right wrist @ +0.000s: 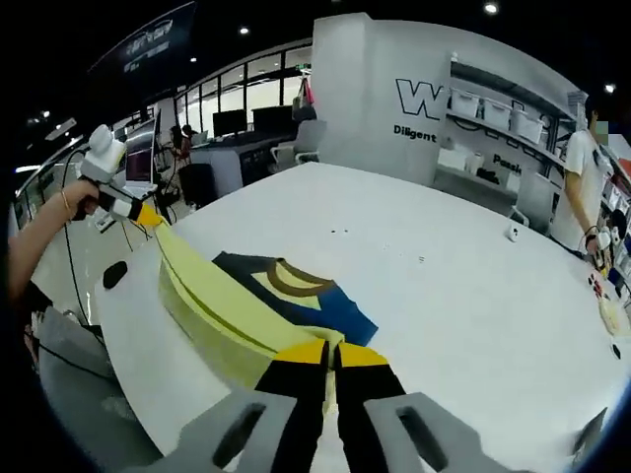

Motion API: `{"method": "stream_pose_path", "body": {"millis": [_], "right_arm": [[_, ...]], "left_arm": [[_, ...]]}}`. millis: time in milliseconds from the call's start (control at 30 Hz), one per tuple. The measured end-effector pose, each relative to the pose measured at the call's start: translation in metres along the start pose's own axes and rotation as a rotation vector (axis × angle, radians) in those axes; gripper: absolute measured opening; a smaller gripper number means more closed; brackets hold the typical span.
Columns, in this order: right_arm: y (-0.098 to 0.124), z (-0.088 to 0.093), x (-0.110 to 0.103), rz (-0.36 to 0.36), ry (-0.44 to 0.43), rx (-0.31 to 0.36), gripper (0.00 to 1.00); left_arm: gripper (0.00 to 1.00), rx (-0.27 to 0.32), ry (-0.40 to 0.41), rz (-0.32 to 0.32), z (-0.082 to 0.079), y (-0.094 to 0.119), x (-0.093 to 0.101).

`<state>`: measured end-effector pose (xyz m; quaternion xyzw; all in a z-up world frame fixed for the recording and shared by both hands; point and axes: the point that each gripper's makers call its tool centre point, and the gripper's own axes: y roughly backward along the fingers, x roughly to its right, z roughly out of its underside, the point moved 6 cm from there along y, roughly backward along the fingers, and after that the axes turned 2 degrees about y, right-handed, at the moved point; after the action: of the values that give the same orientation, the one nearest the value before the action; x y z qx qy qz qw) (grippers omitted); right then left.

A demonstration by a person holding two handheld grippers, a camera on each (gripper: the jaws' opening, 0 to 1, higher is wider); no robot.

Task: Fold the garment on the visible template until the final outline fits inside the template.

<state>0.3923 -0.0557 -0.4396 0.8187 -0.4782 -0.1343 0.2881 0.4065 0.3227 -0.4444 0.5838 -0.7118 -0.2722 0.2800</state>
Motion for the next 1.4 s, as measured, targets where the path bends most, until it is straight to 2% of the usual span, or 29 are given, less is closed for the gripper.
{"method": "stream_pose_path", "body": {"millis": [133, 200, 333, 400, 533, 733, 900, 1100, 1400], "right_arm": [[-0.018, -0.008, 0.013, 0.021, -0.028, 0.008, 0.0], [-0.027, -0.01, 0.017, 0.034, -0.028, 0.002, 0.0], [-0.045, -0.011, 0.026, 0.043, -0.036, -0.005, 0.0], [-0.056, -0.01, 0.034, 0.069, -0.024, -0.025, 0.0], [-0.074, -0.009, 0.044, 0.075, -0.032, -0.028, 0.0], [-0.102, -0.003, 0.054, 0.066, -0.049, -0.052, 0.0], [-0.127, 0.004, 0.06, 0.062, -0.05, -0.086, 0.0], [-0.143, 0.014, 0.061, 0.082, -0.031, -0.124, 0.0], [-0.164, 0.032, 0.067, 0.068, -0.081, -0.159, 0.0]], "left_arm": [[0.05, 0.013, -0.024, -0.013, -0.012, -0.019, -0.003], [0.05, 0.047, -0.036, -0.012, -0.018, -0.027, -0.004], [0.05, 0.055, -0.072, -0.034, -0.023, -0.046, -0.007], [0.05, 0.051, -0.065, -0.039, -0.026, -0.058, -0.008], [0.05, 0.051, -0.057, -0.042, -0.029, -0.077, -0.011], [0.05, 0.021, -0.103, -0.064, -0.034, -0.114, -0.019], [0.05, -0.011, -0.091, -0.057, -0.029, -0.139, -0.023], [0.05, -0.059, -0.017, -0.064, -0.015, -0.157, -0.032], [0.05, -0.096, 0.055, -0.062, 0.003, -0.165, -0.027]]}}
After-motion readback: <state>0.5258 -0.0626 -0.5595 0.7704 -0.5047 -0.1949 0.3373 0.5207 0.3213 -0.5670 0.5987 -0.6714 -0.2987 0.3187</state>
